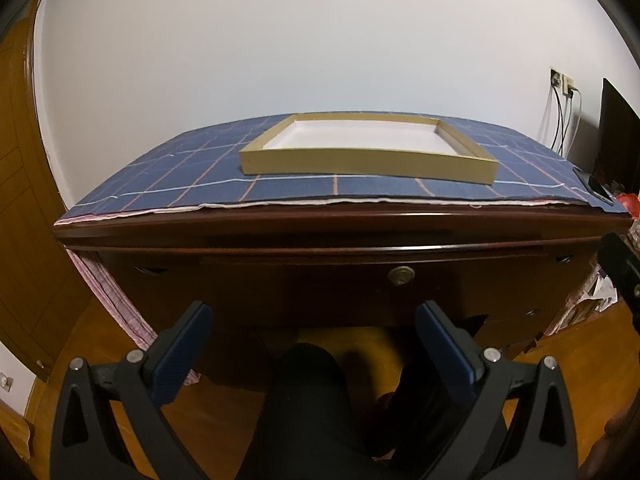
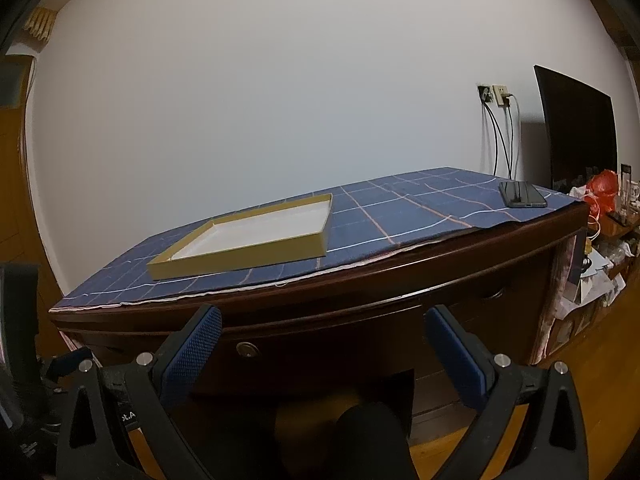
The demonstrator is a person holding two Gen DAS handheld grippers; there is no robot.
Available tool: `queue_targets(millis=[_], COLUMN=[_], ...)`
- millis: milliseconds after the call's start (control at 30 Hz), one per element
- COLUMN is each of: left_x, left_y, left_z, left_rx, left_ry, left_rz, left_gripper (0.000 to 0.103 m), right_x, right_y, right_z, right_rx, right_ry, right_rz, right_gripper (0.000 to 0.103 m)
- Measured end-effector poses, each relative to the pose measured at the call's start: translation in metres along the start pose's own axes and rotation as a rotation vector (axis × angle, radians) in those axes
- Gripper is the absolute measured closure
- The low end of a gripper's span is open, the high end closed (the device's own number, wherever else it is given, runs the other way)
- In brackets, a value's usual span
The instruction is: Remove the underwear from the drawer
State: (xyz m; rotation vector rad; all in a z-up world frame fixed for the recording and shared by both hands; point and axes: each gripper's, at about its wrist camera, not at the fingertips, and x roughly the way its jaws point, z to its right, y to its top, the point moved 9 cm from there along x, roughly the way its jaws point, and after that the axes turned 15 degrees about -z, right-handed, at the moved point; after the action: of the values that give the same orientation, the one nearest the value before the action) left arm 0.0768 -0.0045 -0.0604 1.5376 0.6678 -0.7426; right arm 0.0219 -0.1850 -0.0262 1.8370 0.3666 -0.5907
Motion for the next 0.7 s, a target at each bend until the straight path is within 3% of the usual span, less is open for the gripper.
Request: queue_targets(millis=[400, 700], left_x=[0.004, 0.013], left_y=[-0.001, 0.001], left_z=[0.003, 0.009], left_rx=[0.002, 0.033], left_ry=[-0.004, 0.014], left_rz=[-0.011, -0.012], left_gripper=[0.000, 0.000], right_x=[0.008, 0.032], right_y=[-0.003, -0.011], right_z=[0.005, 0.013], right_rx=[0.003, -0.066], right_ry=[0.009, 0.013], right_rz=[-0.021, -0.051], right_gripper=[0.000, 0.000])
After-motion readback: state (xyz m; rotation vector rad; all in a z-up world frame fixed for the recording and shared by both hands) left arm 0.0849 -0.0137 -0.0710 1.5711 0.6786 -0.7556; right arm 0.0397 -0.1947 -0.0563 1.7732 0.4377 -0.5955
